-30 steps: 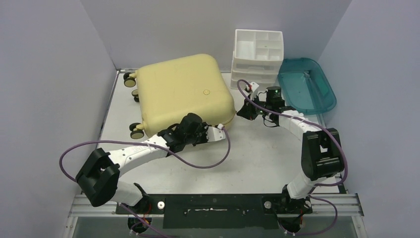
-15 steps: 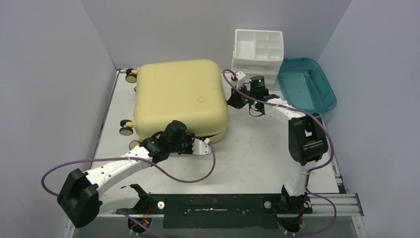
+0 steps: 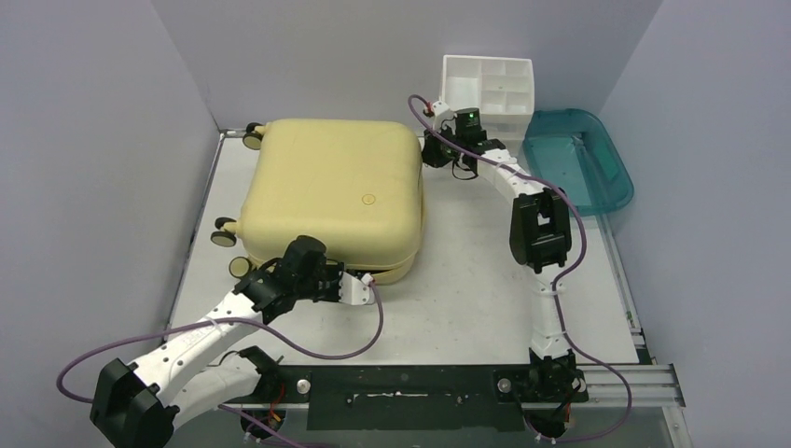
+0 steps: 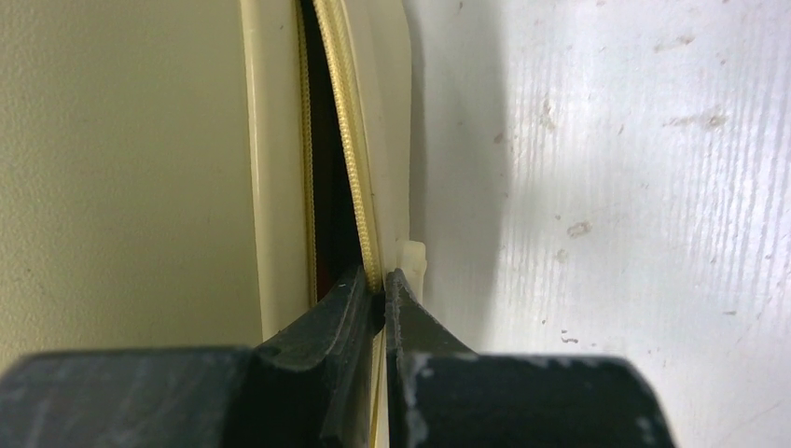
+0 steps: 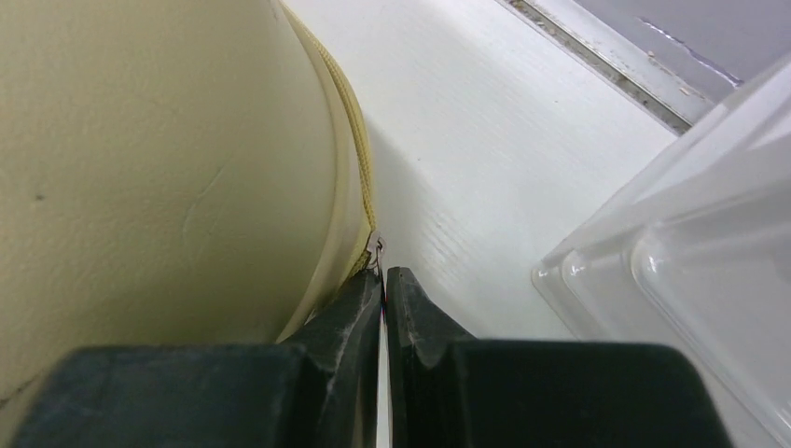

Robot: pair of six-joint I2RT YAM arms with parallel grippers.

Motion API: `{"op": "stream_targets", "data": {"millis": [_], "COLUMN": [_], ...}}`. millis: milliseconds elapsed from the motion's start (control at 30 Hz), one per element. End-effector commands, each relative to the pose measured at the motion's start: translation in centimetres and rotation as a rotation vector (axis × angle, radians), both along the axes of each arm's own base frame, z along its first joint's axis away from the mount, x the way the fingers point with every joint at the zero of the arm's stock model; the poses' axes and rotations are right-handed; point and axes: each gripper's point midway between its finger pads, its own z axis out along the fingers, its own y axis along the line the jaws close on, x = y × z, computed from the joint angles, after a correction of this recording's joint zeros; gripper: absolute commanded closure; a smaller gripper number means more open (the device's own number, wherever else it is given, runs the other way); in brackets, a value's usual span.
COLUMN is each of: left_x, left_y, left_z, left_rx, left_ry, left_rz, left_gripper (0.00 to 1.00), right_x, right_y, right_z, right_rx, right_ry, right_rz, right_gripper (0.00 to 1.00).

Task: Open, take out, and arrange the luggage
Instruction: Unzip the luggage at the center of the board.

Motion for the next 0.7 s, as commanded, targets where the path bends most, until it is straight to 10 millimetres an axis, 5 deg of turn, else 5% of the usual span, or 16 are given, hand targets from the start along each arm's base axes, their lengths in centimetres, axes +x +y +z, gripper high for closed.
{"op": "stream_targets", "data": {"millis": [0,333,433,500,667], "left_x": [-6.6,-4.5,-3.3,-3.3,-5.9], "left_y": [6.5,8.6,9.6,9.9,8.1], "left_z": [-4.5,-2.4,-0.8,0.6,6.3], "left_rx": [0.192,0.153,0.141,0.124,-0.023], "left_ry": [0.289,0.163,0.089,0.066,0.143], "left_rz": [0.091,0.307,0.405,0.433,0.324], "left_gripper": [1.0,0.99,0.68,0.07,0.03], "right_x": [4.1,-0.7,-2.7,-4.7,-8.5], "right_y": [-4.2,0.7,1.5,1.9,2.6], "right_z": [-0.7,-0.5,0.6,0.4,1.1], "right_rx": [-0.117,-0.057,-0.019,-0.011,0.029], "right_ry": [-0.091,-0.109,-0.114,-0.101,-0.091], "right_rz": [-0.115,0.16,0.193,0.214,0.248], "right_gripper": [1.0,1.0,1.0,1.0,1.0]}}
